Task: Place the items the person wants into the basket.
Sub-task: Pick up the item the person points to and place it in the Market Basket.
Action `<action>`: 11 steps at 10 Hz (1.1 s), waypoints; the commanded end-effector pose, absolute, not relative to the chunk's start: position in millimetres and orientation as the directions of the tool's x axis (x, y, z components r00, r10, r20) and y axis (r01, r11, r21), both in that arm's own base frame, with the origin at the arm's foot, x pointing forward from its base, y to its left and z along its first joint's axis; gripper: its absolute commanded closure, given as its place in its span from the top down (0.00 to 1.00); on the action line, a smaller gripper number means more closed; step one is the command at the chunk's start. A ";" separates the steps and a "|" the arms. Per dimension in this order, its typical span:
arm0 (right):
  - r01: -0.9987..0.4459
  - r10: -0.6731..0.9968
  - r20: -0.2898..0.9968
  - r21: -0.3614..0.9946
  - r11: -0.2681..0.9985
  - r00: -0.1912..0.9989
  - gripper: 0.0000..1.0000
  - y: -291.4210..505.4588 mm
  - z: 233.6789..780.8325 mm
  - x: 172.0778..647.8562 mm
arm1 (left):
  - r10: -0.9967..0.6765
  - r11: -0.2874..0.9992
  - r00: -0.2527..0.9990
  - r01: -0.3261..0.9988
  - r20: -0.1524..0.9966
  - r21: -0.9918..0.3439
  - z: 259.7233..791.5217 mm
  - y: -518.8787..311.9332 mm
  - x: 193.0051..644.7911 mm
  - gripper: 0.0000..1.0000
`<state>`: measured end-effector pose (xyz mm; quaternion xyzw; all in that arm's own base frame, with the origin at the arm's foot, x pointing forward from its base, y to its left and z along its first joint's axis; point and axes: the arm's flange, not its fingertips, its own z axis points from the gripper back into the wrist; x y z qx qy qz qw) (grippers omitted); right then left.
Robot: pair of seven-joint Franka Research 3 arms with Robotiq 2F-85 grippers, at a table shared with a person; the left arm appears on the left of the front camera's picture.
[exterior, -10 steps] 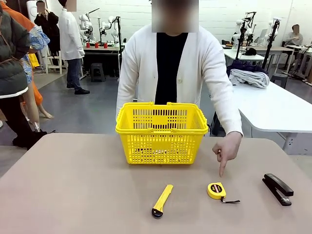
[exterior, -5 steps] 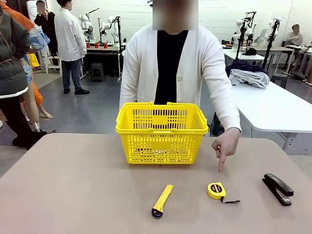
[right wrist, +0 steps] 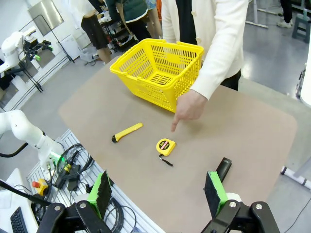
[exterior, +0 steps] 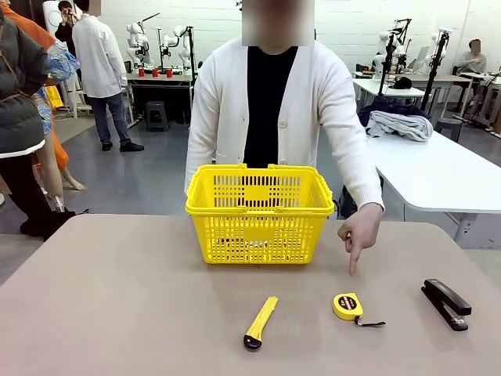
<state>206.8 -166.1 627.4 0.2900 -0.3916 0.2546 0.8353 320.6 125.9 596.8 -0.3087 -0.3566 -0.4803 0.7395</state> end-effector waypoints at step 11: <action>-0.488 0.484 0.281 -0.060 0.871 0.829 1.00 115.0 513.4 309.8 | -0.492 0.342 0.280 0.933 0.824 -0.113 598.1 127.1 319.4 1.00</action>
